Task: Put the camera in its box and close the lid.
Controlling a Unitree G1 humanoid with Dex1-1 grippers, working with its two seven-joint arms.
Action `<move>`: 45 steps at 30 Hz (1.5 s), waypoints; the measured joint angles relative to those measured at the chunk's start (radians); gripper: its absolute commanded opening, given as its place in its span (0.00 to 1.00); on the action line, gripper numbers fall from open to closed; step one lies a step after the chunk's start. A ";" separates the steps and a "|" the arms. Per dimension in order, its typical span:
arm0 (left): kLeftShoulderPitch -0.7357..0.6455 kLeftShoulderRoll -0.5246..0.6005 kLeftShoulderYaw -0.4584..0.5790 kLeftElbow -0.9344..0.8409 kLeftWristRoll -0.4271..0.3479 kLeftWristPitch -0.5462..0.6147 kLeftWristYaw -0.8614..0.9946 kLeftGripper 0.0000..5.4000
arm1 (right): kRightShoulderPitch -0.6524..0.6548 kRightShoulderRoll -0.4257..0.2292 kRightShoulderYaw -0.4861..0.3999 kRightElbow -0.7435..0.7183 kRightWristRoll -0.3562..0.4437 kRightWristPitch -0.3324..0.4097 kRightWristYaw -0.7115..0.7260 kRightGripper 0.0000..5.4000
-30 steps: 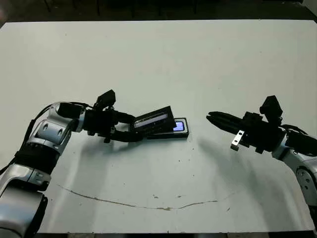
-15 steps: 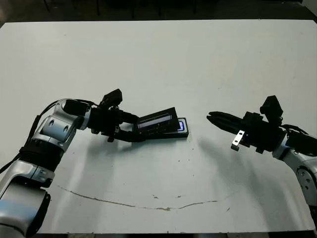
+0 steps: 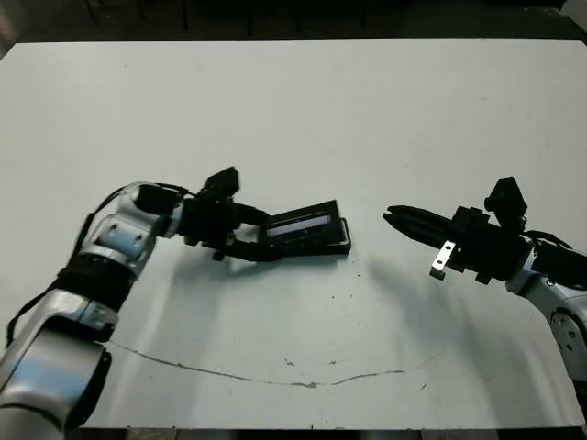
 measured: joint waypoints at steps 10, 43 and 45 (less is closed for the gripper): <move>-0.050 -0.034 -0.038 0.049 0.074 -0.018 0.009 0.49 | 0.013 0.000 -0.013 0.025 0.002 -0.023 0.017 0.00; -0.062 0.049 -0.112 -0.124 0.130 0.095 -0.026 0.62 | 0.031 -0.003 -0.018 -0.053 0.021 0.073 -0.040 0.00; -0.065 0.051 -0.114 -0.112 0.130 0.068 -0.031 0.69 | 0.032 -0.003 -0.018 -0.052 0.021 0.072 -0.039 0.00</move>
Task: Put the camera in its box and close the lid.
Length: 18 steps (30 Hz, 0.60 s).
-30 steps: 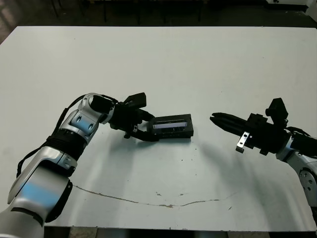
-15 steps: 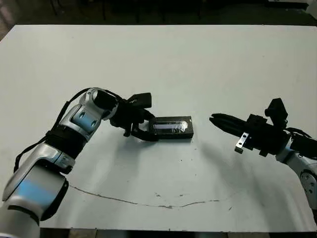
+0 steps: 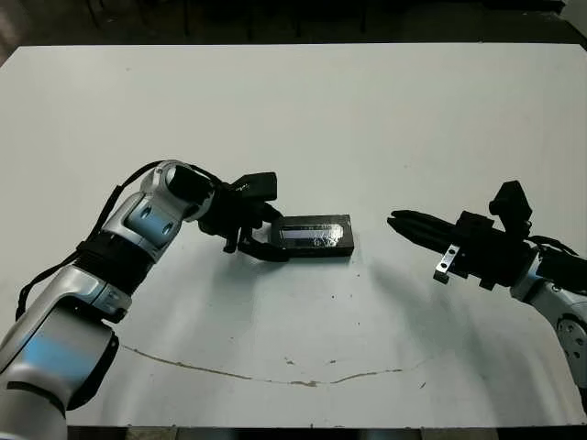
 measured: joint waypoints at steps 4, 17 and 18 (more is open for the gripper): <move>0.002 0.005 0.013 0.040 -0.008 -0.063 0.008 0.81 | 0.001 0.002 0.000 0.005 0.003 -0.017 0.010 0.00; 0.138 0.114 0.111 0.037 -0.080 -0.270 0.067 1.00 | 0.003 0.003 0.001 0.019 0.018 -0.016 0.020 0.00; 0.152 0.127 0.121 0.036 -0.090 -0.281 0.067 1.00 | 0.003 0.003 0.001 0.019 0.018 -0.016 0.020 0.00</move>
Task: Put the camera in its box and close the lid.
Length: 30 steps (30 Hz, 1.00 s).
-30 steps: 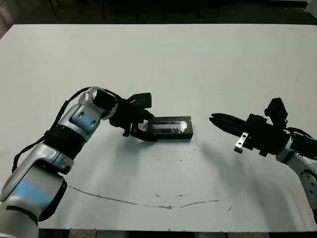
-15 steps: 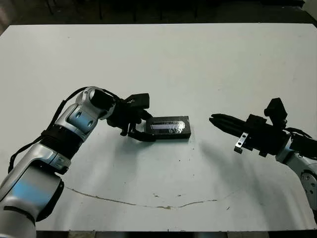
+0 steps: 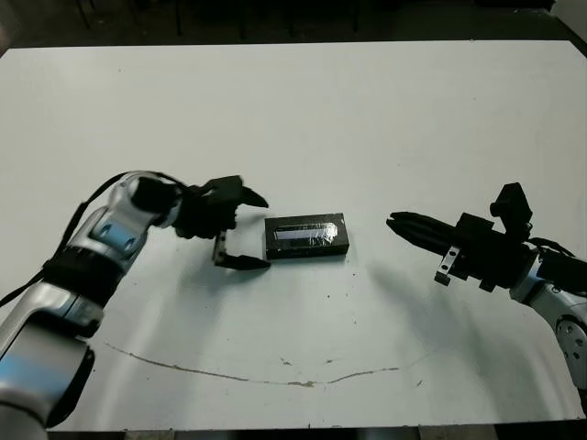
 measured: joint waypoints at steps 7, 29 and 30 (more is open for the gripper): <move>0.145 0.129 0.103 -0.047 -0.089 -0.051 -0.003 1.00 | -0.001 0.000 0.004 -0.005 -0.003 -0.011 -0.003 0.00; 0.681 -0.296 0.452 -0.936 -0.253 0.217 0.909 0.52 | 0.119 0.285 0.036 0.023 -0.199 -0.247 -0.367 0.00; 0.673 -0.323 0.432 -0.942 -0.240 0.222 0.939 0.48 | 0.122 0.296 0.042 0.023 -0.205 -0.255 -0.374 0.00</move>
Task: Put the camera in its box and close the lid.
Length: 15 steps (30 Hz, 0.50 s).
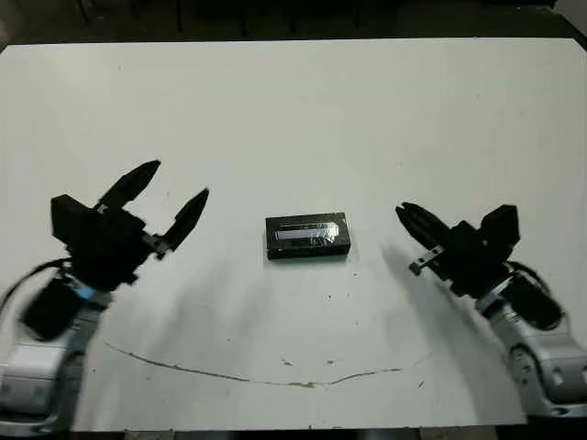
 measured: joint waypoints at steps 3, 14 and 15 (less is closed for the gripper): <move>-0.015 -0.066 -0.063 -0.004 0.032 0.016 0.064 0.38 | 0.007 0.019 0.011 0.000 -0.018 -0.013 -0.022 0.00; -0.135 -0.249 -0.321 0.082 0.173 0.182 0.203 0.00 | 0.036 0.050 0.017 0.000 -0.065 -0.059 -0.083 0.00; -0.149 -0.262 -0.332 0.107 0.179 0.190 0.208 0.00 | 0.036 0.053 0.016 0.001 -0.065 -0.064 -0.083 0.00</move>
